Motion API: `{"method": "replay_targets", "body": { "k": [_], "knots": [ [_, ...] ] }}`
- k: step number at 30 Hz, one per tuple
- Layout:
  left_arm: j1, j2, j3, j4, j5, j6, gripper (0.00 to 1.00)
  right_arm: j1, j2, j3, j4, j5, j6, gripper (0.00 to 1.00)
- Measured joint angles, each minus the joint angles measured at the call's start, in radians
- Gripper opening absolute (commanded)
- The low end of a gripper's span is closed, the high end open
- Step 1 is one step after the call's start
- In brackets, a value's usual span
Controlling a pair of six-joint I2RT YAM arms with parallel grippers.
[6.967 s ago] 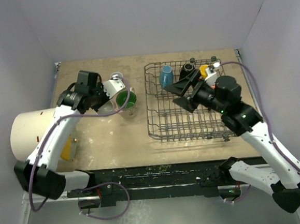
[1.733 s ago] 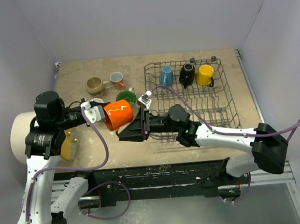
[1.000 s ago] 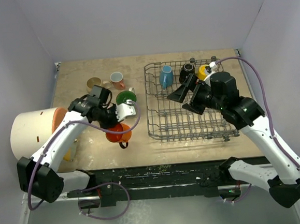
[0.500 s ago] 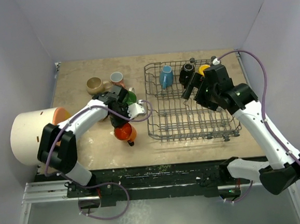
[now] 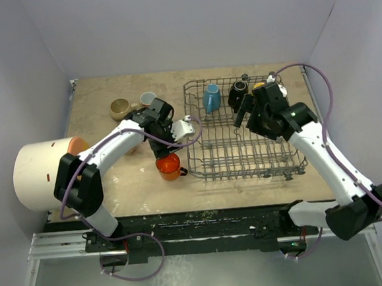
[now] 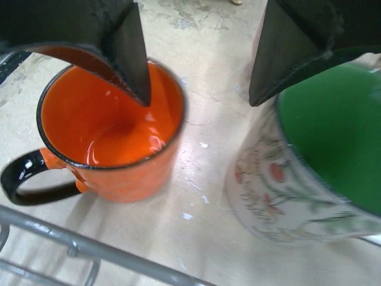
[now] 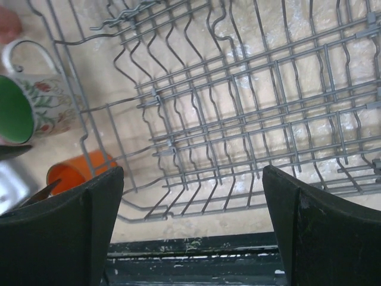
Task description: Unload the cups from the dish rack
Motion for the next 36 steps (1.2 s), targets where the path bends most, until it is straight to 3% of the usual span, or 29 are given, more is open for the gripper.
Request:
{"method": "replay_targets", "body": {
  "k": [2, 3, 11, 15, 19, 25, 30, 36],
  "knots": [
    [0.0, -0.018, 0.037, -0.013, -0.001, -0.009, 0.9, 0.0, 0.053, 0.013, 0.006, 0.018, -0.013, 1.0],
    [0.001, -0.038, 0.055, -0.029, 0.0, -0.011, 0.99, -0.001, 0.083, 0.024, 0.01, 0.025, -0.018, 1.0],
    [0.004, -0.271, 0.175, -0.11, -0.025, -0.026, 0.99, -0.001, 0.496, 0.326, 0.09, 0.089, -0.103, 0.99],
    [0.019, -0.352, 0.18, -0.146, -0.048, -0.05, 0.99, -0.001, 0.706, 0.504, 0.132, 0.116, -0.151, 0.95],
    [0.077, -0.381, 0.18, -0.166, -0.071, -0.079, 0.99, -0.001, 0.892, 0.642, 0.173, 0.124, -0.19, 0.89],
    [0.149, -0.39, 0.18, -0.176, -0.076, -0.107, 0.99, -0.001, 1.037, 0.71, 0.206, 0.117, -0.22, 0.82],
    [0.149, -0.42, 0.177, -0.178, -0.075, -0.108, 0.99, -0.001, 1.081, 0.723, 0.233, 0.114, -0.224, 0.66],
    [0.149, -0.459, 0.166, -0.187, -0.085, -0.107, 0.99, 0.008, 1.11, 0.736, 0.266, 0.121, -0.231, 0.29]
  ]
}}
